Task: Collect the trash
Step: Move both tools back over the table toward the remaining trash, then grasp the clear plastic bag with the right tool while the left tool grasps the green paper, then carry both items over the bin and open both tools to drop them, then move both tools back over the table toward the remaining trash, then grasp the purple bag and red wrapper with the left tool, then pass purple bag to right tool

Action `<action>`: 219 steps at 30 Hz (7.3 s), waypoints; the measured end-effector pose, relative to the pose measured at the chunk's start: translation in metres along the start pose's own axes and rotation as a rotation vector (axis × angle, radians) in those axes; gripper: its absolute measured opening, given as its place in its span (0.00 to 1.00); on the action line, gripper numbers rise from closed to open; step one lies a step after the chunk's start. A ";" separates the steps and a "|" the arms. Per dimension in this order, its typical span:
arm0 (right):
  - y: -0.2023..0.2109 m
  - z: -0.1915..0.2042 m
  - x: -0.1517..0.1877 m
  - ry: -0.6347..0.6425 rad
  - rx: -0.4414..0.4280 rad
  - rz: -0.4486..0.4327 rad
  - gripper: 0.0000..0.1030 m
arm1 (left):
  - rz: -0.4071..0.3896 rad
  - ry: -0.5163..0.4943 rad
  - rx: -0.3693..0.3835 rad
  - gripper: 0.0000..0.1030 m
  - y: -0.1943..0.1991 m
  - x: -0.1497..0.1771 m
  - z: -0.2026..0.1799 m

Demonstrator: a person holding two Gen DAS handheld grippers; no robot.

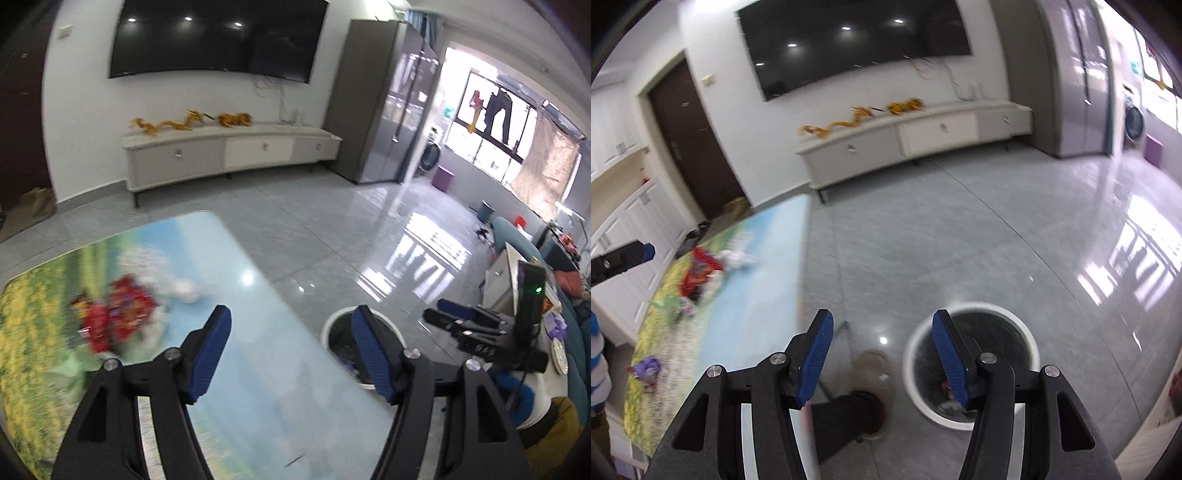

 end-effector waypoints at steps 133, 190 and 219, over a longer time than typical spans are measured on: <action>-0.099 0.035 0.020 0.119 0.006 0.163 0.59 | 0.097 0.060 -0.058 0.60 -0.066 0.032 0.021; -0.137 0.396 0.133 0.647 -0.605 0.474 0.59 | 0.071 0.383 -0.208 0.25 0.079 0.237 0.221; -0.144 0.393 0.123 0.601 -0.634 0.435 0.47 | 0.092 0.376 -0.222 0.25 0.077 0.235 0.217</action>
Point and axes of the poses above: each gripper's, at about its wrist camera, not at the fingertips, and y roughly against the way its jaws point, z to its left, x to its underside, the point moved 6 cm from there along -y, roughly the way its jaws point, and after that the axes turned 2 degrees about -y, right-handed, at the moved point
